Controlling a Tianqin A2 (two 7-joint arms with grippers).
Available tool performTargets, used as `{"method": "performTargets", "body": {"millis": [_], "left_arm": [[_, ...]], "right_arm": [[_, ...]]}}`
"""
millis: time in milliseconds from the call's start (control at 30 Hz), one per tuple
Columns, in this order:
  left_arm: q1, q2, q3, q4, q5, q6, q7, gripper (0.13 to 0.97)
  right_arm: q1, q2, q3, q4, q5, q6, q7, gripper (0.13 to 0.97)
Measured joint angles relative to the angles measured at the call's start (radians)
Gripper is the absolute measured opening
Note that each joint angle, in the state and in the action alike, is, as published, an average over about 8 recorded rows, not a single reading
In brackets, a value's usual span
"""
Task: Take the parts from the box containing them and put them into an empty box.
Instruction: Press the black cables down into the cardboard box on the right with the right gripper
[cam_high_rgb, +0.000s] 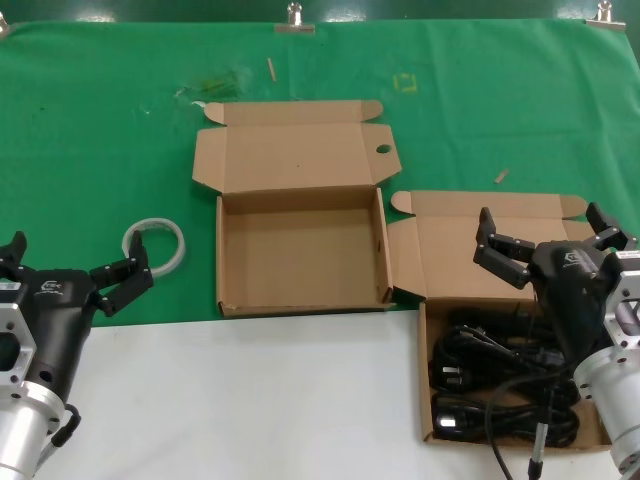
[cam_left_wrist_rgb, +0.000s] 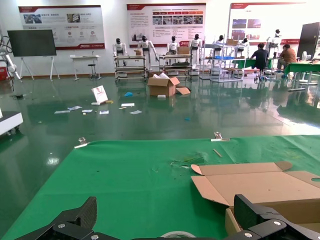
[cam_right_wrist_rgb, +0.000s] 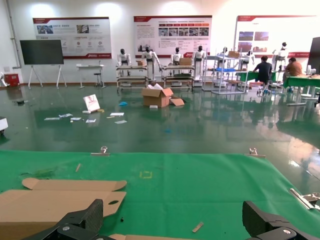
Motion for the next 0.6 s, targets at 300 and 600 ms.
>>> {"method": "performTargets", "body": {"millis": [300, 600], "left_arm": [[0.0, 0.0, 0.0, 0.0, 0.0, 0.0, 0.0, 0.965], [0.0, 0.0, 0.0, 0.0, 0.0, 0.0, 0.0, 0.965]], "right_arm": [[-0.018, -0.001, -0.094, 0.018, 0.072, 0.093, -0.048, 0.966], [-0.033, -0.001, -0.244, 0.053, 0.277, 0.281, -0.242, 0.966]]}}
